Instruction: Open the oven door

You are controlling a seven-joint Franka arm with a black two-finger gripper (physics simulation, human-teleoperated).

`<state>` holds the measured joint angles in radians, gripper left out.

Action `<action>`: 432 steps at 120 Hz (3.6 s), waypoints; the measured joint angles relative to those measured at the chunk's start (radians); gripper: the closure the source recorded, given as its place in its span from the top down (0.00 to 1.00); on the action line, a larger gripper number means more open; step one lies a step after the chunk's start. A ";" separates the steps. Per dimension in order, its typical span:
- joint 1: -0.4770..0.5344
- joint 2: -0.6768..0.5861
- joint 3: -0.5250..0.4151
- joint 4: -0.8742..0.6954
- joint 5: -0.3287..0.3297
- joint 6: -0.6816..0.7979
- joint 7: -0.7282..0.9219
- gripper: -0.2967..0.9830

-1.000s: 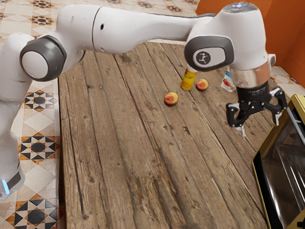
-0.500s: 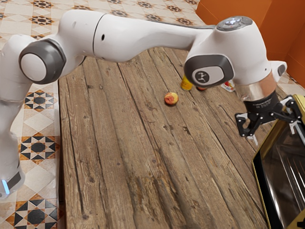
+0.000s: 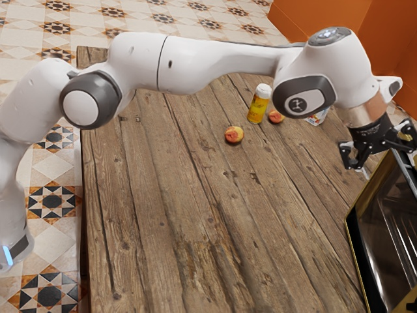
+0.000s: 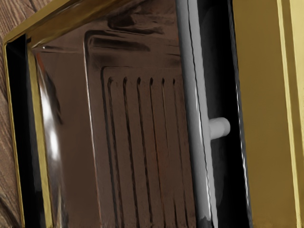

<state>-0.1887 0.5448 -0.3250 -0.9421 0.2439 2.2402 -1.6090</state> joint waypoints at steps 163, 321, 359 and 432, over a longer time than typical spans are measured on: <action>-0.024 0.012 0.084 -0.129 -0.154 0.175 0.194 0.77; -0.056 -0.397 0.211 -0.703 -0.353 0.181 0.189 0.76; -0.030 -0.649 0.212 -0.959 -0.363 0.185 0.155 0.76; 0.236 -0.751 0.336 -0.761 -0.349 -0.571 -0.253 0.77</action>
<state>0.0469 -0.2065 0.0113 -1.7035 -0.1051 1.6697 -1.8616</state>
